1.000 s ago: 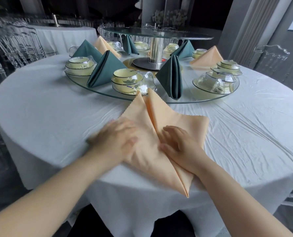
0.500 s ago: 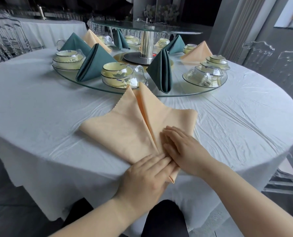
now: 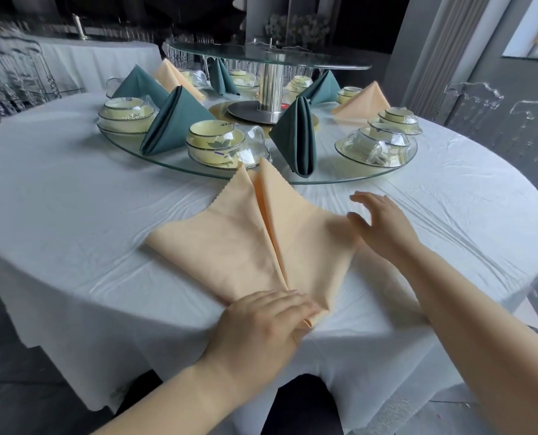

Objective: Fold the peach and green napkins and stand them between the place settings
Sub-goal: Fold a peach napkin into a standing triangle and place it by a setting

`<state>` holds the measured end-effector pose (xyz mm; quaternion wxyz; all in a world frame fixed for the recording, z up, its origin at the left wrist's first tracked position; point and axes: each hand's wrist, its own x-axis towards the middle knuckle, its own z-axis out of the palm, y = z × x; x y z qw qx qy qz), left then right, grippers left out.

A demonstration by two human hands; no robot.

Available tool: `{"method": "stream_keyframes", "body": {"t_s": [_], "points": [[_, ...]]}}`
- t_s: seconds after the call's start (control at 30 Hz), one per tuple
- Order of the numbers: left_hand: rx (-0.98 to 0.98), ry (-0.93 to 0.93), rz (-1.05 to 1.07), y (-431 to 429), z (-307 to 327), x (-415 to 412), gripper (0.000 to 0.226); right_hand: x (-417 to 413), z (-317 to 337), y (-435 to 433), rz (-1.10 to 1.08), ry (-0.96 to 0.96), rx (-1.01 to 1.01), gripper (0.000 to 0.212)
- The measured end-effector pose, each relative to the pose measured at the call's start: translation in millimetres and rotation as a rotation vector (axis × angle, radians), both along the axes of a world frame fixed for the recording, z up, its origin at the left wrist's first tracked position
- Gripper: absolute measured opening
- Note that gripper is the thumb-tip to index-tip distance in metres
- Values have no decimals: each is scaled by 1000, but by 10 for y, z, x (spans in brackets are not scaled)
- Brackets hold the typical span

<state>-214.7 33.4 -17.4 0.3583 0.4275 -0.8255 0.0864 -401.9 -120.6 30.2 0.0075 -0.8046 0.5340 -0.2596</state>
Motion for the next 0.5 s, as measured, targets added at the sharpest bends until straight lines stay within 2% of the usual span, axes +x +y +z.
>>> {"method": "stream_keyframes", "body": {"t_s": [0.07,0.1,0.17,0.23,0.3,0.37,0.4,0.47,0.5], "points": [[58,66,-10,-18,121,90,31,-43,144,263,174,-177,120,52],[87,104,-21,-27,195,145,35,-36,213,426,272,-184,194,60],[151,209,-32,-27,359,250,42,27,278,715,411,-26,241,64],[224,296,-9,5,559,313,38,112,275,853,437,92,110,56],[242,333,13,39,762,357,46,211,315,935,422,67,-48,39],[268,421,-6,95,969,427,48,299,485,1059,376,-8,-28,13],[308,478,-23,137,1089,464,46,332,568,1112,366,-39,16,14],[365,573,-48,205,1377,534,48,410,750,1219,367,-64,70,33],[394,607,-67,223,1531,573,49,442,894,1296,368,-65,90,35]]}}
